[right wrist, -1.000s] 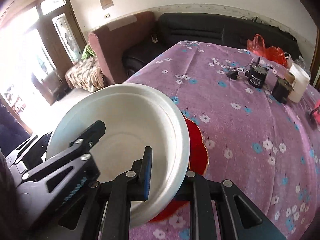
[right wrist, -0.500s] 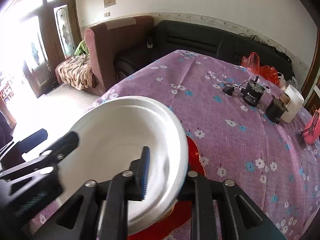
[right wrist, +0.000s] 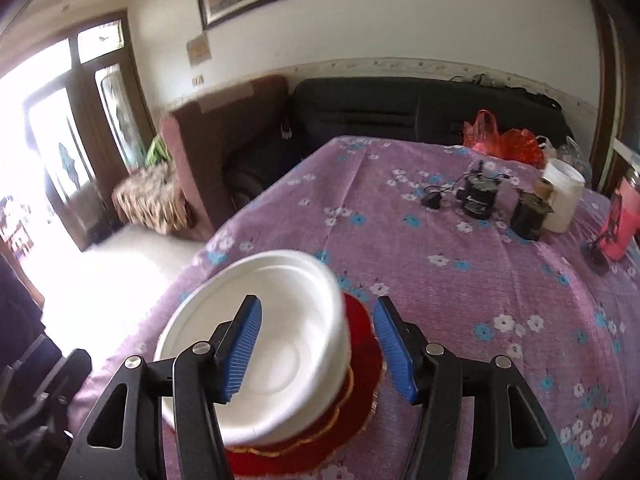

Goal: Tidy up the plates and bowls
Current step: 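Move the right tool to another white bowl and grasp its rim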

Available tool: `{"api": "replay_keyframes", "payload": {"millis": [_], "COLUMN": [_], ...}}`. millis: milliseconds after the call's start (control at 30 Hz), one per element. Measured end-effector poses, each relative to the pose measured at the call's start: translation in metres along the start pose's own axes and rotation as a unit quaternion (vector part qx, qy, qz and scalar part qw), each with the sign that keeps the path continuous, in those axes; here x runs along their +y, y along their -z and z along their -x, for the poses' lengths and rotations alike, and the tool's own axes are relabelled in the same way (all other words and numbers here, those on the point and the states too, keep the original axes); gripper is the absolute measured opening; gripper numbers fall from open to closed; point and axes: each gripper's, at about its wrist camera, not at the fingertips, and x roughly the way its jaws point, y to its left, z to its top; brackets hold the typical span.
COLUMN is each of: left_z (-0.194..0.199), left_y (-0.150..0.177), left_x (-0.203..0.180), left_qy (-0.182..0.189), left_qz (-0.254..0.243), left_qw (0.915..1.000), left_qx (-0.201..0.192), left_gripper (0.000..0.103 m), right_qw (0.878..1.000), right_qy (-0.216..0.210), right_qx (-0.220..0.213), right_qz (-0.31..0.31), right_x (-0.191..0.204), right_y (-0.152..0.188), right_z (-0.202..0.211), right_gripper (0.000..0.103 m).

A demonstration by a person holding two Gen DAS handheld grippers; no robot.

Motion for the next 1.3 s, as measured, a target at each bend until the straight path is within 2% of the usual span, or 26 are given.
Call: {"api": "replay_keyframes", "payload": {"millis": [67, 100, 167, 267, 400, 533, 600, 667, 733, 800, 833, 867, 900, 933, 967, 1000, 1067, 1200, 1300], "left_z": [0.01, 0.016, 0.027, 0.036, 0.037, 0.037, 0.037, 0.036, 0.035, 0.033, 0.034, 0.033, 0.033, 0.033, 0.031, 0.029, 0.026, 0.022, 0.02], "left_y": [0.001, 0.002, 0.006, 0.014, 0.029, 0.043, 0.048, 0.051, 0.055, 0.058, 0.059, 0.061, 0.062, 0.063, 0.063, 0.063, 0.063, 0.063, 0.067], "left_x": [-0.007, -0.012, -0.023, -0.048, -0.088, -0.113, -0.124, -0.134, -0.144, -0.153, -0.154, -0.157, -0.159, -0.159, -0.158, -0.157, -0.154, -0.154, -0.16], "left_qy": [0.023, 0.041, 0.066, 0.102, 0.12, 0.139, 0.143, 0.148, 0.154, 0.162, 0.164, 0.165, 0.166, 0.167, 0.167, 0.167, 0.165, 0.16, 0.162], "left_qz": [-0.001, -0.001, -0.005, -0.031, -0.083, -0.109, -0.116, -0.122, -0.126, -0.134, -0.137, -0.141, -0.143, -0.143, -0.14, -0.137, -0.129, -0.126, -0.137], "left_qw": [0.9997, 0.9991, 0.9978, 0.9942, 0.9891, 0.9836, 0.9819, 0.98, 0.9782, 0.9753, 0.9744, 0.9734, 0.9726, 0.9723, 0.9721, 0.9721, 0.973, 0.9738, 0.9717], "left_qx": [0.006, 0.008, 0.005, 0.007, 0.021, 0.039, 0.045, 0.052, 0.059, 0.069, 0.071, 0.074, 0.078, 0.081, 0.087, 0.091, 0.097, 0.102, 0.105], "left_gripper": [0.082, 0.083, 0.091, 0.092, 0.092, 0.092, 0.092, 0.092, 0.092, 0.092, 0.092, 0.092, 0.092, 0.092, 0.092, 0.092, 0.092, 0.092, 0.092], "right_qw": [1.0, 1.0, 0.999, 0.998, 0.989, 0.962, 0.935, 0.907, 0.89, 0.882, 0.883, 0.887, 0.888, 0.891, 0.896, 0.899, 0.906, 0.933, 0.953], "right_qy": [0.005, 0.009, 0.025, 0.048, 0.119, 0.211, 0.278, 0.325, 0.341, 0.331, 0.317, 0.294, 0.285, 0.272, 0.251, 0.235, 0.204, 0.15, 0.073], "right_qx": [-0.016, -0.024, -0.036, -0.026, -0.029, -0.045, -0.049, -0.045, -0.034, -0.013, -0.009, -0.002, 0.006, 0.017, 0.027, 0.033, 0.04, 0.054, 0.081], "right_qz": [-0.005, -0.005, -0.014, -0.036, -0.087, -0.17, -0.217, -0.265, -0.301, -0.334, -0.345, -0.356, -0.36, -0.363, -0.366, -0.369, -0.368, -0.322, -0.284], "right_x": [-0.016, -0.025, -0.045, -0.082, -0.152, -0.245, -0.297, -0.345, -0.382, -0.415, -0.425, -0.435, -0.44, -0.444, -0.446, -0.443, -0.437, -0.401, -0.361], "right_y": [0.007, 0.015, 0.037, 0.076, 0.116, 0.143, 0.157, 0.172, 0.182, 0.19, 0.193, 0.195, 0.196, 0.195, 0.195, 0.197, 0.189, 0.17, 0.155], "right_z": [0.025, 0.039, 0.063, 0.089, 0.133, 0.193, 0.228, 0.254, 0.264, 0.261, 0.258, 0.25, 0.243, 0.234, 0.224, 0.214, 0.194, 0.161, 0.133], "right_gripper": [0.063, 0.067, 0.075, 0.076, 0.076, 0.076, 0.076, 0.076, 0.076, 0.076, 0.075, 0.068, 0.051, 0.04, 0.022, 0.017, 0.012, 0.011, 0.01]}}
